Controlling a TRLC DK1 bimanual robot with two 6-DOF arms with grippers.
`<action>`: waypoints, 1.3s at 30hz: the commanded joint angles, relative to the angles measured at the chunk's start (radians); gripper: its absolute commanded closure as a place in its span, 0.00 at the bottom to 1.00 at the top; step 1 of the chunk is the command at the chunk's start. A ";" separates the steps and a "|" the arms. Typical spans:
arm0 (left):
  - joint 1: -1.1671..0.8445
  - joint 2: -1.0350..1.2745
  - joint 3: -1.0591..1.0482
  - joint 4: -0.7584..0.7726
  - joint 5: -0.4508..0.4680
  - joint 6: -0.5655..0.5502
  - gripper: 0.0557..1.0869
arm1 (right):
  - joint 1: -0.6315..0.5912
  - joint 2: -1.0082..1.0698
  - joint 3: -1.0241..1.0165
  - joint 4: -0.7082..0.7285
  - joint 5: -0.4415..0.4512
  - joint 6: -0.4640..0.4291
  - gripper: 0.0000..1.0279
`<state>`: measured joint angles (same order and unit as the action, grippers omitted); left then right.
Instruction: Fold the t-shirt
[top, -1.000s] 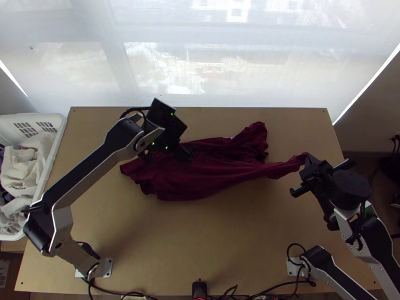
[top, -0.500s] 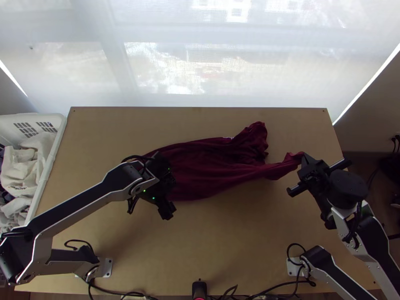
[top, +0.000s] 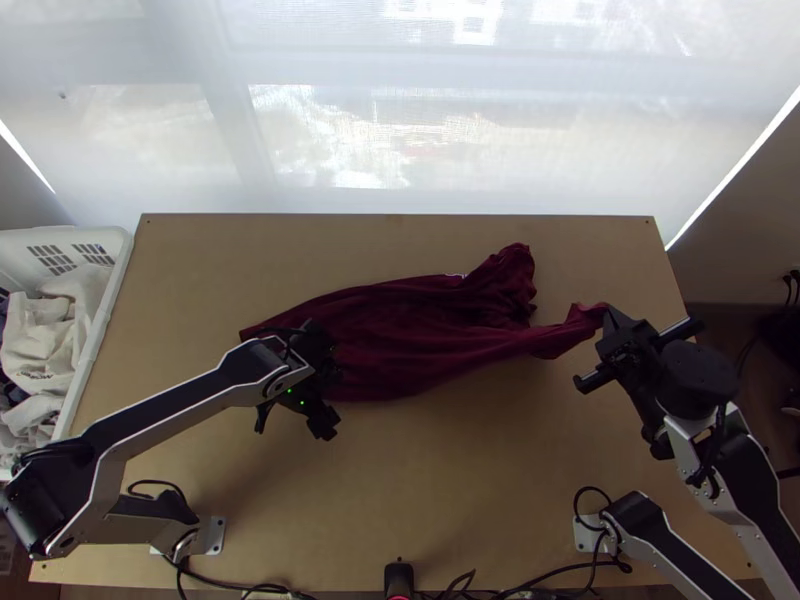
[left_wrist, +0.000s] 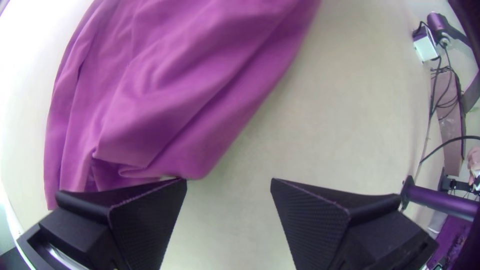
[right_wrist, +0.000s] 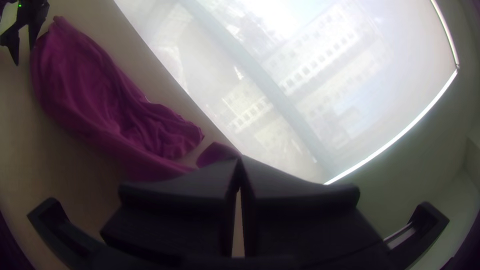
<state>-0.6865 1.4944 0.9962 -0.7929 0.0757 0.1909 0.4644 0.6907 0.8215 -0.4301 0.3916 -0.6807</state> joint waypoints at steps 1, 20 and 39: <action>0.030 0.061 0.004 0.103 -0.031 -0.015 0.20 | 0.002 0.000 0.004 -0.006 0.001 0.000 0.98; 0.084 0.187 0.117 0.147 -0.031 -0.013 0.72 | -0.015 0.000 -0.001 -0.013 0.001 0.001 0.98; 0.255 -0.063 0.420 -0.085 0.019 0.005 0.96 | -0.013 0.076 0.156 0.011 0.000 0.001 0.98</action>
<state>-0.4843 1.5070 1.3102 -0.8047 0.0753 0.1883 0.4477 0.7181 0.8822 -0.4274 0.3923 -0.6804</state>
